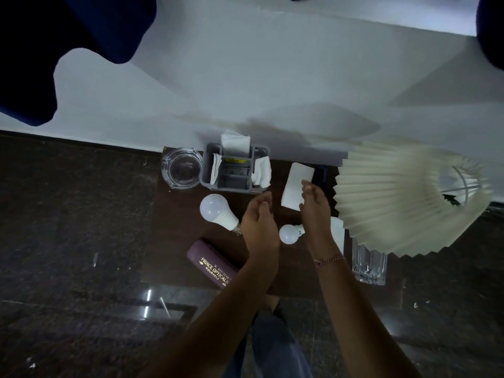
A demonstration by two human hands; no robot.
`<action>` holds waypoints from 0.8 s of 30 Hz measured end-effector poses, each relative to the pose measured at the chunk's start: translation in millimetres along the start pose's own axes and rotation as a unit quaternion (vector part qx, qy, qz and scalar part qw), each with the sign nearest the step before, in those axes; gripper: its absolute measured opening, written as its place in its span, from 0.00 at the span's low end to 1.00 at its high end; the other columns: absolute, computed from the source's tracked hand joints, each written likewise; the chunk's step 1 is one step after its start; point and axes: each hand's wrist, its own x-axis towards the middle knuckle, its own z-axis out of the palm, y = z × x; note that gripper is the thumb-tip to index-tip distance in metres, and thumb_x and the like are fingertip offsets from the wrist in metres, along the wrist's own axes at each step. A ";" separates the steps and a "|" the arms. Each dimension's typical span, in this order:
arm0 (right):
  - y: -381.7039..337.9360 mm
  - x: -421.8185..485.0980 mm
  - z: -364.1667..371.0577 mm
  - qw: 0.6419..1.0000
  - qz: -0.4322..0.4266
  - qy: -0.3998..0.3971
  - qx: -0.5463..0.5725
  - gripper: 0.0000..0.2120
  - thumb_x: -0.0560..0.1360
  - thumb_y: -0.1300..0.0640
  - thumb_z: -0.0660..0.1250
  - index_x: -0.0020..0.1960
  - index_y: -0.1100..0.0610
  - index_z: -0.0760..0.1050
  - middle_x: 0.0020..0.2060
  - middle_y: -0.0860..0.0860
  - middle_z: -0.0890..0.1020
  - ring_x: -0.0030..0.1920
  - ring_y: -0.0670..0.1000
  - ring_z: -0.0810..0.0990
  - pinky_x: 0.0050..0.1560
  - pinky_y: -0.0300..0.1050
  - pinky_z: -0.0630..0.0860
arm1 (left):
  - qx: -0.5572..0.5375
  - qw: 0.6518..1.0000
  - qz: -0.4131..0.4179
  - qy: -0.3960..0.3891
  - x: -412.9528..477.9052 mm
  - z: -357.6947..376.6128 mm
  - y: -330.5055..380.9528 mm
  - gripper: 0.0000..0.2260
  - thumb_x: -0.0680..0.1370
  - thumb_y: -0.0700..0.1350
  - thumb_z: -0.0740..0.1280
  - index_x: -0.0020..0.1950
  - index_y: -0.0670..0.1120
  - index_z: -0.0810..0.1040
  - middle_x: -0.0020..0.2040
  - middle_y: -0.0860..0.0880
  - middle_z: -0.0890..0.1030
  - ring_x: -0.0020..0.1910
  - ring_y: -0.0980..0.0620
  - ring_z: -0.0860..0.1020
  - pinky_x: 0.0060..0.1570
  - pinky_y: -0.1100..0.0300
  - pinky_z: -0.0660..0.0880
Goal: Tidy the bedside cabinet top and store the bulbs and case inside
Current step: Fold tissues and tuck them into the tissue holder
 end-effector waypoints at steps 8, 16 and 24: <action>16.4 17.0 3.3 0.994 0.067 -0.075 -0.042 0.18 0.80 0.51 0.54 0.65 0.59 0.70 0.65 0.58 0.73 0.58 0.53 0.73 0.64 0.52 0.69 | 0.113 0.967 -0.176 -0.143 28.0 28.6 -8.6 0.17 0.81 0.44 0.54 0.66 0.38 0.71 0.66 0.37 0.73 0.65 0.40 0.72 0.67 0.49 0.68; 26.1 20.6 2.6 0.981 0.028 -0.119 -0.153 0.16 0.81 0.56 0.53 0.63 0.60 0.72 0.65 0.58 0.73 0.65 0.57 0.71 0.66 0.49 0.67 | 0.149 0.958 -0.155 -0.188 45.9 19.2 -2.4 0.18 0.81 0.43 0.54 0.69 0.37 0.67 0.57 0.44 0.76 0.50 0.51 0.76 0.40 0.66 0.70; 29.3 34.8 -0.1 0.945 -0.052 -0.078 -0.314 0.14 0.79 0.58 0.59 0.61 0.59 0.76 0.72 0.56 0.61 0.71 0.57 0.60 0.67 0.51 0.65 | 0.125 0.963 -0.188 -0.145 50.0 29.0 -2.2 0.11 0.80 0.42 0.58 0.61 0.41 0.71 0.48 0.50 0.76 0.44 0.56 0.74 0.39 0.68 0.69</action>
